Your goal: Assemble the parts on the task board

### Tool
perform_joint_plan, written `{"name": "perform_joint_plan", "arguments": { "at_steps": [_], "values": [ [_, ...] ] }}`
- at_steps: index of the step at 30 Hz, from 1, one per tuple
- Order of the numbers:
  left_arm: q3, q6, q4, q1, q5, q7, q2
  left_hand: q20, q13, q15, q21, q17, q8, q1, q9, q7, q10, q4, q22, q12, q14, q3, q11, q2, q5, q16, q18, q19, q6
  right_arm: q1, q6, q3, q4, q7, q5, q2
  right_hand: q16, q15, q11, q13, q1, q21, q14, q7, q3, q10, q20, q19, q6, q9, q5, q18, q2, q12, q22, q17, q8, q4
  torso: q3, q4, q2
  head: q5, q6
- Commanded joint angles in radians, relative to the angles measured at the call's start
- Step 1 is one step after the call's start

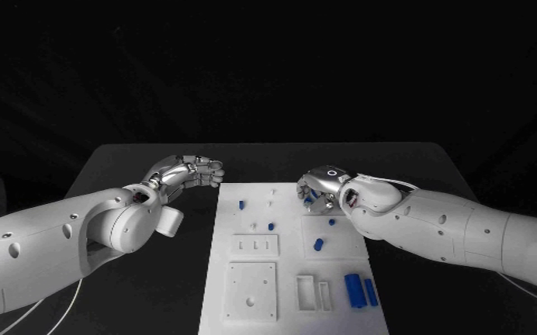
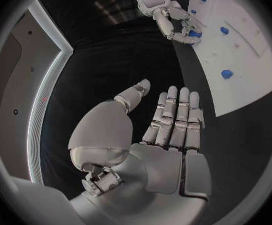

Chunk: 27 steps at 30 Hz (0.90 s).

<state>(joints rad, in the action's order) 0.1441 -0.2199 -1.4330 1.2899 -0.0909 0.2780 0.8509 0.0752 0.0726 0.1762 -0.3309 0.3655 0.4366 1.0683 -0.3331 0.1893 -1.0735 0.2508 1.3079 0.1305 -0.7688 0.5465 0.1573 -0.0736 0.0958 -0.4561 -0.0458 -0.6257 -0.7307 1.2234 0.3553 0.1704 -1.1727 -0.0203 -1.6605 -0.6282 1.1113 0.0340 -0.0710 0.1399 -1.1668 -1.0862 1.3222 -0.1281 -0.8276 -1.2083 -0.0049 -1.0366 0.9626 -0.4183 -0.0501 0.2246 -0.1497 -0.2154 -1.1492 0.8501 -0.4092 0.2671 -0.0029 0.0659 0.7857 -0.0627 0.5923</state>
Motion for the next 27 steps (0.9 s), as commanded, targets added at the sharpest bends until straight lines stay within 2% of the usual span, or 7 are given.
{"name": "perform_joint_plan", "arguments": {
  "at_steps": [1, 11, 15, 23, 24, 26, 27],
  "values": [
    [-0.001, 0.014, -0.001, 0.002, 0.004, 0.004, -0.001, 0.003, -0.001, 0.003, 0.007, 0.001, -0.004, 0.0, 0.001, 0.007, -0.007, 0.002, 0.012, -0.004, -0.007, 0.002, 0.002, -0.007, -0.004, 0.004, -0.015, -0.001, -0.005, -0.005, 0.046, 0.003, -0.004, -0.03, -0.037, -0.001, 0.006, 0.01, 0.003, 0.01, -0.012, -0.005, 0.001, 0.002, -0.007, -0.009, -0.006, 0.0, 0.008, -0.002, 0.001, 0.037, 0.002, -0.008, -0.002, -0.001, -0.004, 0.0, 0.001, 0.0004, 0.003, 0.0, -0.002],
    [-0.001, 0.013, 0.0, 0.001, 0.004, 0.005, -0.002, 0.003, -0.001, 0.003, 0.007, 0.002, -0.004, 0.001, 0.001, 0.007, -0.007, 0.003, 0.013, -0.005, -0.007, 0.003, 0.002, -0.006, -0.005, 0.004, -0.015, -0.001, -0.006, 0.004, 0.109, 0.002, -0.047, -0.065, -0.066, -0.008, 0.011, 0.013, 0.006, 0.02, -0.013, -0.009, 0.002, 0.004, -0.016, -0.011, -0.008, -0.004, 0.017, -0.004, 0.001, 0.037, -0.006, -0.015, -0.007, -0.002, -0.006, -0.002, 0.0006, -0.0005, 0.006, 0.001, -0.01],
    [-0.001, 0.014, 0.0, 0.001, 0.004, 0.006, -0.002, 0.003, -0.001, 0.003, 0.007, 0.002, -0.005, 0.001, 0.001, 0.007, -0.007, 0.003, 0.013, -0.005, -0.007, 0.003, 0.002, -0.007, -0.006, 0.005, -0.015, -0.001, -0.006, 0.012, 0.133, 0.001, -0.075, -0.098, -0.088, -0.002, 0.013, 0.014, 0.006, 0.023, -0.012, -0.01, 0.003, 0.005, -0.018, -0.012, -0.008, -0.006, 0.02, -0.005, 0.001, 0.037, -0.007, -0.017, -0.009, -0.002, -0.006, -0.004, 0.0003, 0.001, 0.007, 0.008, -0.018],
    [-0.001, 0.014, 0.003, 0.001, 0.004, 0.007, -0.007, 0.003, -0.001, 0.003, 0.007, 0.002, -0.005, 0.001, 0.001, 0.008, -0.008, 0.004, 0.013, -0.006, -0.007, 0.003, 0.002, -0.007, -0.007, 0.005, -0.015, -0.001, -0.006, 0.016, 0.159, 0.001, -0.061, -0.132, -0.12, 0.048, 0.016, 0.015, 0.007, 0.027, -0.011, -0.012, 0.003, 0.007, -0.02, -0.013, -0.01, -0.007, 0.024, -0.006, 0.001, 0.037, -0.01, -0.019, -0.011, -0.003, -0.007, -0.005, -0.0016, 0.0051, 0.01, 0.006, -0.021],
    [-0.001, 0.014, 0.004, 0.001, 0.004, 0.006, -0.008, 0.003, -0.001, 0.003, 0.007, 0.002, -0.005, 0.001, 0.001, 0.008, -0.008, 0.004, 0.013, -0.006, -0.007, 0.002, 0.002, -0.007, -0.007, 0.005, -0.015, -0.001, -0.006, 0.016, 0.161, 0.001, -0.058, -0.135, -0.127, 0.056, 0.016, 0.015, 0.008, 0.027, -0.012, -0.012, 0.003, 0.007, -0.02, -0.013, -0.01, -0.008, 0.024, -0.006, 0.001, 0.037, -0.01, -0.019, -0.012, -0.003, -0.007, -0.005, -0.001, 0.0044, 0.01, 0.007, -0.023],
    [-0.001, 0.014, 0.006, 0.001, 0.004, 0.007, -0.012, 0.003, -0.001, 0.003, 0.008, 0.002, -0.005, 0.001, 0.001, 0.008, -0.008, 0.004, 0.013, -0.006, -0.006, 0.002, 0.002, -0.007, -0.007, 0.006, -0.015, -0.001, -0.006, 0.016, 0.168, 0.001, -0.054, -0.141, -0.134, 0.069, 0.017, 0.015, 0.008, 0.028, -0.012, -0.012, 0.003, 0.007, -0.022, -0.013, -0.01, -0.008, 0.025, -0.006, 0.001, 0.037, -0.012, -0.019, -0.012, -0.003, -0.007, -0.005, -0.0028, 0.0069, 0.01, 0.008, -0.025],
    [-0.001, 0.015, 0.006, 0.001, 0.004, 0.007, -0.013, 0.003, -0.001, 0.003, 0.008, 0.002, -0.005, 0.001, 0.001, 0.008, -0.008, 0.004, 0.013, -0.006, -0.006, 0.002, 0.002, -0.007, -0.007, 0.006, -0.015, -0.001, -0.006, 0.016, 0.17, 0.001, -0.051, -0.142, -0.134, 0.075, 0.017, 0.015, 0.008, 0.029, -0.012, -0.012, 0.003, 0.007, -0.022, -0.013, -0.01, -0.008, 0.025, -0.007, 0.001, 0.037, -0.012, -0.019, -0.012, -0.003, -0.007, -0.005, -0.002, 0.0058, 0.01, 0.009, -0.026]
  ]
}}
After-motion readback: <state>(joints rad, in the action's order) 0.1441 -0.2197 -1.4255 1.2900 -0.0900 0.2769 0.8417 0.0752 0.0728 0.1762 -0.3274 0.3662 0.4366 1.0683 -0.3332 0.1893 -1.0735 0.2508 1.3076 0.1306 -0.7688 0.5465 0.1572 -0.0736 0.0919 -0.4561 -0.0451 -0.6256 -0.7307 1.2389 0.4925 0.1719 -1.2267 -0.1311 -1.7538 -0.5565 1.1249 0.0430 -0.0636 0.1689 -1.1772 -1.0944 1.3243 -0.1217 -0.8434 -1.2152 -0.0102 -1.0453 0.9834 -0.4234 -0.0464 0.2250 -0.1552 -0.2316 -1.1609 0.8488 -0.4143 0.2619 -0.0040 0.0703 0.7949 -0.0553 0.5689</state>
